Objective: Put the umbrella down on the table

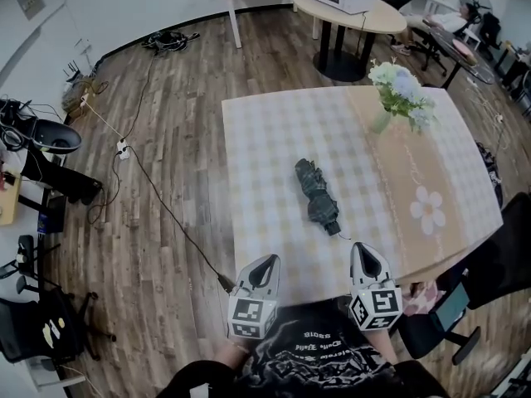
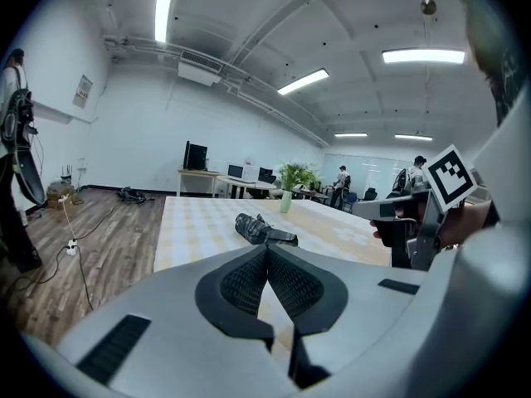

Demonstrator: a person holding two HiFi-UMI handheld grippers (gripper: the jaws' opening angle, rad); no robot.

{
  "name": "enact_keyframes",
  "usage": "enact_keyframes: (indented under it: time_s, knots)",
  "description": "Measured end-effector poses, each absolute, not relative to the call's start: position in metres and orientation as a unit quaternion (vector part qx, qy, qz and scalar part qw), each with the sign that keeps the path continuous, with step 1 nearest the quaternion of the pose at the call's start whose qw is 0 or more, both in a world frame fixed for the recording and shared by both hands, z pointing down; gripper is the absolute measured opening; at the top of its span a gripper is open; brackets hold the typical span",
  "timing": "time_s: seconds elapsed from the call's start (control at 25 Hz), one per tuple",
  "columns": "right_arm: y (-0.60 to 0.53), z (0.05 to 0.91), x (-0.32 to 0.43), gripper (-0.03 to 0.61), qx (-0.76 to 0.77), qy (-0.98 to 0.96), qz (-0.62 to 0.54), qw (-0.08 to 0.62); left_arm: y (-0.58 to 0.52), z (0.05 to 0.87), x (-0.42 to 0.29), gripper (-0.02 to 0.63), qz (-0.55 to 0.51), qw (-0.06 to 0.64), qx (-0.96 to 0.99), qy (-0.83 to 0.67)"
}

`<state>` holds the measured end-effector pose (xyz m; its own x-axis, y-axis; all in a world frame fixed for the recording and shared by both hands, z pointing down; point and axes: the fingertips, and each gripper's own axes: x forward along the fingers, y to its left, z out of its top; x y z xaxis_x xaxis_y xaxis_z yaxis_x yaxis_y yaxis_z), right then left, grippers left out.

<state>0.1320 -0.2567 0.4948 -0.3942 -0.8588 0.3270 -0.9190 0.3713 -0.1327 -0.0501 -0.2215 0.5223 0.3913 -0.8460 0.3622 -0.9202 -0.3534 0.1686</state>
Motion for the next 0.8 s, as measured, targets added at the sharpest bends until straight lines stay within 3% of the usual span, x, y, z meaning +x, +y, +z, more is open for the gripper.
enact_keyframes:
  time_s: [0.8]
  knots:
    - [-0.255,0.513,0.111,0.006,0.521,-0.833,0.152,0.109,-0.212,0.525,-0.072,0.018,0.126,0.158,0.805,-0.557]
